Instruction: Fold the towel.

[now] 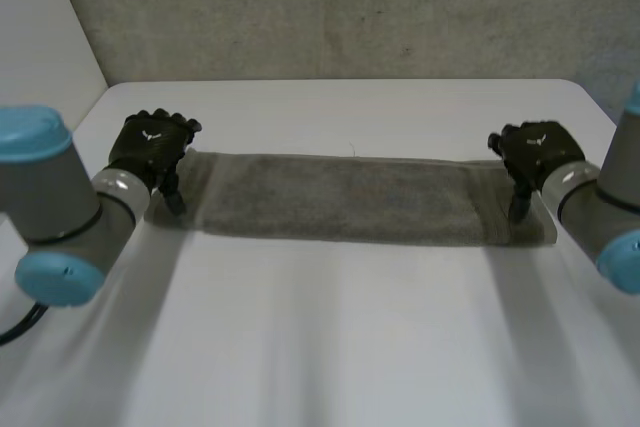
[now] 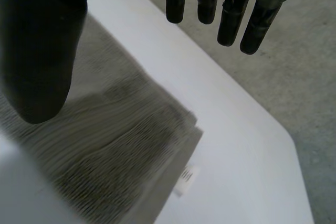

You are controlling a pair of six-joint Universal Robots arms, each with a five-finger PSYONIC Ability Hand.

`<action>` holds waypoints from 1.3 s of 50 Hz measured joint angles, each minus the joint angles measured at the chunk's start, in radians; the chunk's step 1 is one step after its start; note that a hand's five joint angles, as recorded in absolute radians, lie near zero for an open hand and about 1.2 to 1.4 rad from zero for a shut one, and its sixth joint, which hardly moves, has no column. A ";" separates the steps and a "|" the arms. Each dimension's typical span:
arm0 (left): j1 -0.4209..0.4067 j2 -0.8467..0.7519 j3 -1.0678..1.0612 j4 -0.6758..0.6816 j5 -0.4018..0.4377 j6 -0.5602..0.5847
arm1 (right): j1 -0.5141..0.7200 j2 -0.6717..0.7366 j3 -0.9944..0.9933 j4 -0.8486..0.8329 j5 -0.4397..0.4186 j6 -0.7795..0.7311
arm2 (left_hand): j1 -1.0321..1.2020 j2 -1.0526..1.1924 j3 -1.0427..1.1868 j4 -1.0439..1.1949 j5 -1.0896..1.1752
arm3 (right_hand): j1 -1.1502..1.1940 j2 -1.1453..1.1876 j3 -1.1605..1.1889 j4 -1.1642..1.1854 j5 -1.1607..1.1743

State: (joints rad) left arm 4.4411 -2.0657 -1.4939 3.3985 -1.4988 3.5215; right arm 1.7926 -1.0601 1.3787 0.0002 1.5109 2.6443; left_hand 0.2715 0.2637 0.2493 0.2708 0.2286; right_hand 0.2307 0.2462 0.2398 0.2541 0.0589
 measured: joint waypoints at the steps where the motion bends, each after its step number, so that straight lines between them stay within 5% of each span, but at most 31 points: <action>1: -0.001 0.018 -0.031 0.023 0.004 -0.002 | 0.000 -0.004 0.021 -0.014 -0.001 -0.004 | 0.000 0.000 0.000 0.000 0.000 | -0.001 0.000 0.000 0.000 0.000; 14: -0.009 0.141 -0.232 0.203 0.045 -0.011 | -0.039 0.124 0.099 -0.151 0.012 -0.101 | 0.000 0.000 0.000 0.000 0.000 | 0.156 0.134 0.150 0.135 0.171; 17: -0.007 0.143 -0.233 0.205 0.045 -0.012 | -0.055 0.170 0.072 -0.153 0.017 -0.112 | 0.000 0.000 0.000 0.000 0.000 | 0.351 0.341 0.349 0.335 0.368; 19: -0.004 0.142 -0.232 0.204 0.044 -0.013 | -0.067 0.192 0.054 -0.152 0.019 -0.116 | 0.000 0.000 0.000 0.000 0.000 | 0.720 0.727 0.717 0.702 0.736; 22: -0.001 0.141 -0.230 0.202 0.043 -0.014 | -0.088 0.201 0.039 -0.147 0.022 -0.116 | 0.000 0.000 0.000 0.000 0.000 | 0.942 1.045 1.048 1.045 1.071; 39: 0.003 0.145 -0.227 0.200 0.041 -0.015 | -0.246 0.028 -0.050 -0.131 0.043 -0.290 | -0.002 0.000 0.000 0.000 0.000 | 1.070 1.056 1.075 1.085 1.099; 49: -0.001 0.145 -0.230 0.200 0.038 -0.016 | 0.079 0.033 -0.242 -0.140 0.012 -0.352 | -0.004 0.000 0.000 0.000 -0.001 | 1.084 1.062 1.092 1.085 1.099; 60: 0.002 0.142 -0.237 0.202 0.037 -0.015 | 0.496 0.274 -0.378 -0.148 -0.046 -0.352 | -0.004 0.000 0.000 0.000 -0.003 | 1.086 1.062 1.094 1.085 1.099; 65: 0.006 0.138 -0.242 0.208 0.038 -0.015 | 0.539 0.349 -0.397 -0.145 -0.034 -0.338 | -0.004 0.000 0.000 0.000 -0.003 | 0.401 0.367 0.411 0.397 0.382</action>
State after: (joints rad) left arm 4.4467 -1.9278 -1.7357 3.6064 -1.4603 3.5067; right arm 2.3311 -0.7115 0.9816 -0.1451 1.4772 2.3060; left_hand 0.2673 0.2638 0.2492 0.2707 0.2254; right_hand 0.6319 0.6137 0.6507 0.6508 0.4406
